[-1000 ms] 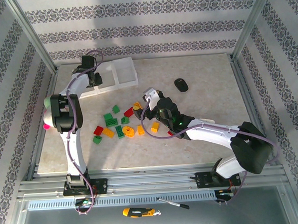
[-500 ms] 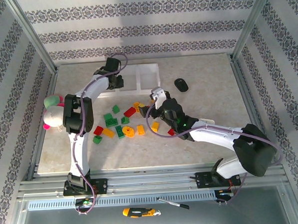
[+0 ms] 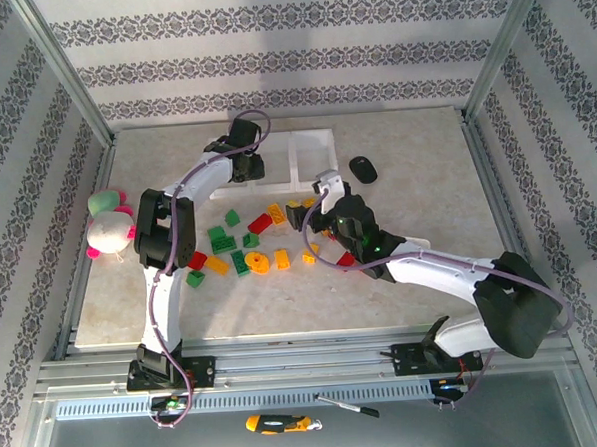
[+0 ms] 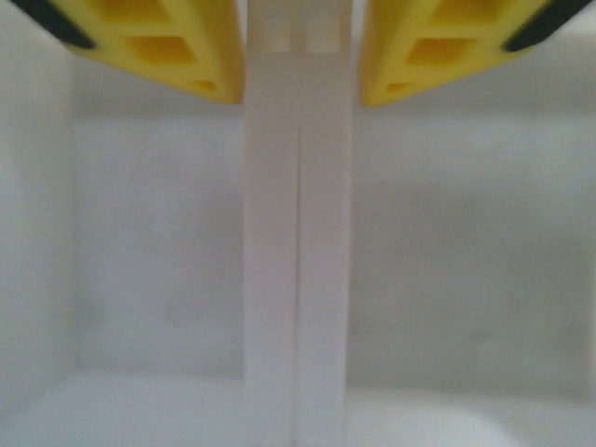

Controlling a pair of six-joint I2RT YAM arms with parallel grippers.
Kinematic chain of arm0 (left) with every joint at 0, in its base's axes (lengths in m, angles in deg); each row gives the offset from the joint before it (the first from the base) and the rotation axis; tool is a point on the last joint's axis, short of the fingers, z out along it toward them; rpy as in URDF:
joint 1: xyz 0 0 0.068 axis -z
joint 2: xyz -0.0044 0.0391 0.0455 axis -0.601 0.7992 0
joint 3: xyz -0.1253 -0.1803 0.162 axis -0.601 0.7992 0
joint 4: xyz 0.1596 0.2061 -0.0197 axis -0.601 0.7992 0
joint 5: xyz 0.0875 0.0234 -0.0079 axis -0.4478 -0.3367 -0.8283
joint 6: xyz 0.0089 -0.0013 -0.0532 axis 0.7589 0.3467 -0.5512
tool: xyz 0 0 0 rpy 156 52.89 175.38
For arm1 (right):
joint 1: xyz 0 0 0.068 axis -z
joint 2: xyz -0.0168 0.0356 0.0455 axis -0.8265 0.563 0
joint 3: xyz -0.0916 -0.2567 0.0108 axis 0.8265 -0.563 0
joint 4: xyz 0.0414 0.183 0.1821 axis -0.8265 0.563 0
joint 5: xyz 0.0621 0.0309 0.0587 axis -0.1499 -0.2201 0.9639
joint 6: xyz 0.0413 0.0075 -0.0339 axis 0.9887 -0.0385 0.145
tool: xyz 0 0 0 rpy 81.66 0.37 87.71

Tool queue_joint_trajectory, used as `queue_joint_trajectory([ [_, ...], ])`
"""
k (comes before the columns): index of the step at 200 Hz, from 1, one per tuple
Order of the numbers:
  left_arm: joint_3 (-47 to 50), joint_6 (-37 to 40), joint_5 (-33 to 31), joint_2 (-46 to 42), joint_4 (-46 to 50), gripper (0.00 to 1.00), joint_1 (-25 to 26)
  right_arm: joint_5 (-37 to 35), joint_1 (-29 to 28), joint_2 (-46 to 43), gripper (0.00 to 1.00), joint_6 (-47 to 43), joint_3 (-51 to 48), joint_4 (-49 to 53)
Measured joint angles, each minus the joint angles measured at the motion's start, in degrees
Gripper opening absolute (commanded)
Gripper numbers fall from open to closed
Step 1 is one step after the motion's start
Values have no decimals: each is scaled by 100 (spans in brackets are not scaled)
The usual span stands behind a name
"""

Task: Sort the legos into containers by color
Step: Move the container to the top-center of the table.

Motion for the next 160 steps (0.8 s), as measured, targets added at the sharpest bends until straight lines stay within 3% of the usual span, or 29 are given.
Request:
queue_joint_trajectory([
  [21, 11, -35, 72, -50, 9, 82, 11, -63, 94, -190, 98, 81, 2, 271],
  [51, 393, 48, 66, -584, -35, 99, 48, -155, 232, -520, 98, 170, 2, 909],
  [86, 1591, 387, 157, -2002, -636, 99, 101, -170, 590, -1027, 98, 505, 2, 1860],
  [120, 3034, 1259, 719, -3412, -1659, 99, 232, -133, 1193, -1478, 98, 1014, -17, 2833],
  [160, 4402, 2363, 1578, -4472, -2618, 99, 901, -76, 1792, -1143, 98, 1744, 192, 4334],
])
